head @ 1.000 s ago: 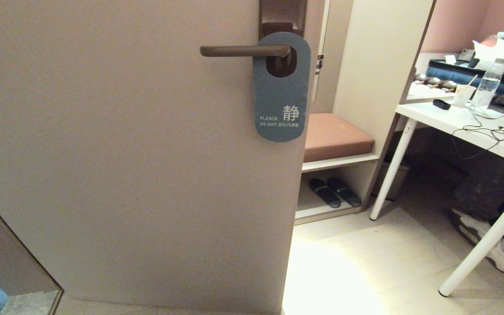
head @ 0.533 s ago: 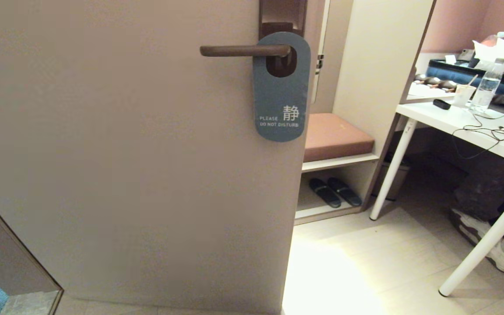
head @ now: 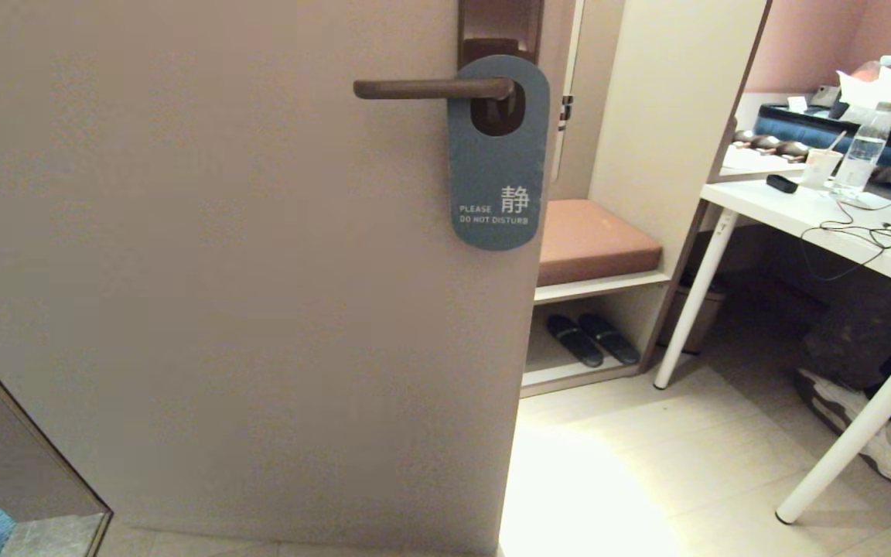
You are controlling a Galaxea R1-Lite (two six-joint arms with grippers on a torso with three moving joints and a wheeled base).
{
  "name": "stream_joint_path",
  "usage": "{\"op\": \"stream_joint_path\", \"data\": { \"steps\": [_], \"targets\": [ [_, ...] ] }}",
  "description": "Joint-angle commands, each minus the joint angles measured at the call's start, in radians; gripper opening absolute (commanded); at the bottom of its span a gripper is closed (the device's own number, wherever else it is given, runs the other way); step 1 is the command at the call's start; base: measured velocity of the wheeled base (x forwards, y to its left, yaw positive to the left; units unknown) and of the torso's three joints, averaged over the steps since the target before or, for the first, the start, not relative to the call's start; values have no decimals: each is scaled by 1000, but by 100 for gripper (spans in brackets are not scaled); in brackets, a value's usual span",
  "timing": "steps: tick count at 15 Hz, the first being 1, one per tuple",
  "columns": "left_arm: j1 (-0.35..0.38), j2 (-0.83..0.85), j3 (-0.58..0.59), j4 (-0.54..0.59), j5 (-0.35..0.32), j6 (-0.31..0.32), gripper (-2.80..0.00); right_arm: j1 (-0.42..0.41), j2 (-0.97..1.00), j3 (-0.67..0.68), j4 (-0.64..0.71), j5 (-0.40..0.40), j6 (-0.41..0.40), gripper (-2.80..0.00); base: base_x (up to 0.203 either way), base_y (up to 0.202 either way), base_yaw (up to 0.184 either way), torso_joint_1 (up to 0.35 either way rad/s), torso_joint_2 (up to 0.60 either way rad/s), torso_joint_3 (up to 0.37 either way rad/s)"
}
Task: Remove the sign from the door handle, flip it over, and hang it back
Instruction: Take down the sign
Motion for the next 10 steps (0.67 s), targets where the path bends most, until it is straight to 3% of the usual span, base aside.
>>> {"op": "stream_joint_path", "data": {
  "steps": [1,5,10],
  "targets": [
    [0,2,0,-1,1,0,-280,-1,73,-29,1,187,-9,-280,0,0,0,0,0,0],
    [0,2,0,-1,1,0,-280,18,204,-94,-2,547,-258,-280,0,0,0,0,0,0],
    [-2,2,0,-1,1,0,-280,211,419,-311,-7,654,-302,-280,0,0,0,0,0,0]
  ]
}}
